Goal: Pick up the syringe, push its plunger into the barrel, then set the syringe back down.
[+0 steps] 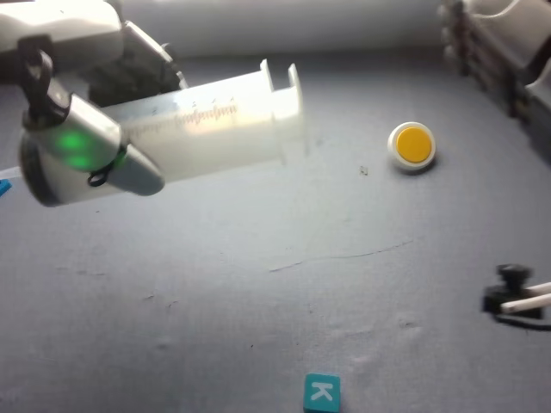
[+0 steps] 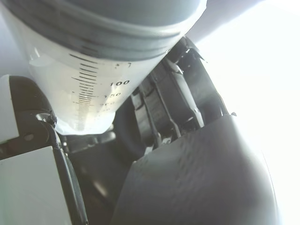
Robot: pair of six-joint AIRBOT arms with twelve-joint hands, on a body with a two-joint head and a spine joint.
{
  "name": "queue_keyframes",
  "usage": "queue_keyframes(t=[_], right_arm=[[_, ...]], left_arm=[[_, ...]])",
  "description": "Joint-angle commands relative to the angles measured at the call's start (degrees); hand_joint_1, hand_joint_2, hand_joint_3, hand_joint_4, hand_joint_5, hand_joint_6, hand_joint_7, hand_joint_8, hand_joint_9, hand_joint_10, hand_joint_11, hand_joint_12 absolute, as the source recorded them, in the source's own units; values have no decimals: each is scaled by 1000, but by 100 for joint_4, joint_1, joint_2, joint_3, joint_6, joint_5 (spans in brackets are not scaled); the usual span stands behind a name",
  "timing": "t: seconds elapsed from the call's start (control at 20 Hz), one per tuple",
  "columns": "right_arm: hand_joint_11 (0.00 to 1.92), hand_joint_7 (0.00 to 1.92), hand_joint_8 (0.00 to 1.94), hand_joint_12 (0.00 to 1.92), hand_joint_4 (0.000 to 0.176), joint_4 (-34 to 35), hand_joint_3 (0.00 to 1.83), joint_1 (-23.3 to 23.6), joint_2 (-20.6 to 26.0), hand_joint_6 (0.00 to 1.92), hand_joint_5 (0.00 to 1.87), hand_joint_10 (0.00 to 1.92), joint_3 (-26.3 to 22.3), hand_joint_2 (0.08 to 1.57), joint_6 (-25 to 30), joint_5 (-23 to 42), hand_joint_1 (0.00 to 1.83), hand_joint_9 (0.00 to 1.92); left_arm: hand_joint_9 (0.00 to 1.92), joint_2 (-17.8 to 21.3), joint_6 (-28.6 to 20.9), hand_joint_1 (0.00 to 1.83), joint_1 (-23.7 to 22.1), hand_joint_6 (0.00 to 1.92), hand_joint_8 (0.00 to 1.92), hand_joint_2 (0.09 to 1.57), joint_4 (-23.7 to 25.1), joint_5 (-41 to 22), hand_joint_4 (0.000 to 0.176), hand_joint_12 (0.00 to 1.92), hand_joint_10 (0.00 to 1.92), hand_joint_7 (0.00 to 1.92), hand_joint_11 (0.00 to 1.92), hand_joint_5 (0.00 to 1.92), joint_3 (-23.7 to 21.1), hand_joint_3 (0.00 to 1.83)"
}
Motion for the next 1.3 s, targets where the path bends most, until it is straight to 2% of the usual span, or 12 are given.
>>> queue_keyframes(t=[0.0,0.2,0.3,0.4,0.5,0.65,0.95,1.0,1.1,1.15,1.2,1.25], right_arm=[[0,0,0,0,0,-318,2,8,78,0,0,0,-2,1073,70,555,0,0],[0,0,0,0,0,-506,2,-313,551,0,0,0,6,1073,150,44,0,0],[0,0,0,0,0,-1124,3,-605,754,0,0,0,113,1075,598,37,0,0],[0,0,0,0,0,-1672,1,-899,813,0,0,0,258,1072,946,-39,0,0],[0,0,0,0,0,-1875,3,-1025,781,0,0,0,362,1076,1039,-79,0,0],[0,0,0,0,0,-1928,1,-938,663,0,0,0,461,1075,1059,-338,0,0],[0,0,0,0,0,-2000,0,-686,571,0,0,0,460,1073,1326,-564,0,0],[0,0,0,0,0,-2035,0,-671,563,0,0,0,460,1072,1363,-564,0,0],[0,0,0,0,0,-2109,0,-638,525,0,0,0,460,1064,1408,-430,0,0],[0,0,0,0,0,-2134,0,-635,517,0,0,0,460,1066,1408,-352,0,0],[0,0,0,0,0,-2153,5,-618,508,0,0,0,460,1082,1408,-290,0,0],[0,0,0,0,0,-2153,2,-599,498,0,0,0,460,1077,1408,-289,0,0]], left_arm=[[1075,-23,-33,1238,7,1258,781,1128,66,-526,0,1428,592,1122,477,805,37,1],[1058,-200,-33,1238,364,1271,745,1126,363,-605,0,1385,641,1127,501,821,236,0],[1076,-314,-32,1244,522,1246,696,1115,439,-605,0,1405,619,1160,523,831,350,0],[1090,-441,-32,1241,706,1230,758,1119,499,-623,0,1372,616,1137,573,826,465,1],[1091,-542,-32,1241,826,1229,764,1120,534,-659,0,1368,615,1135,575,825,550,1],[1116,-623,-32,1237,1106,1207,761,1117,534,-688,0,1364,595,1134,691,845,608,0],[1130,-896,-31,1238,1482,1191,689,1105,492,-713,0,1362,517,1155,661,877,852,0],[1136,-933,-32,1241,1509,1175,704,1104,473,-685,0,1418,529,1161,652,870,889,0],[1117,-1021,-67,1241,1521,1126,822,1112,206,-526,0,1376,565,1129,690,858,968,0],[1083,-1059,-79,1233,1521,1159,870,1125,172,-494,0,1350,555,1094,685,836,1003,2],[1020,-1095,-79,1231,1529,1266,906,1148,164,-491,0,1259,451,1064,599,757,1036,3],[892,-1111,-79,1085,1536,535,435,1030,85,-458,0,1137,289,845,431,581,1049,0]])
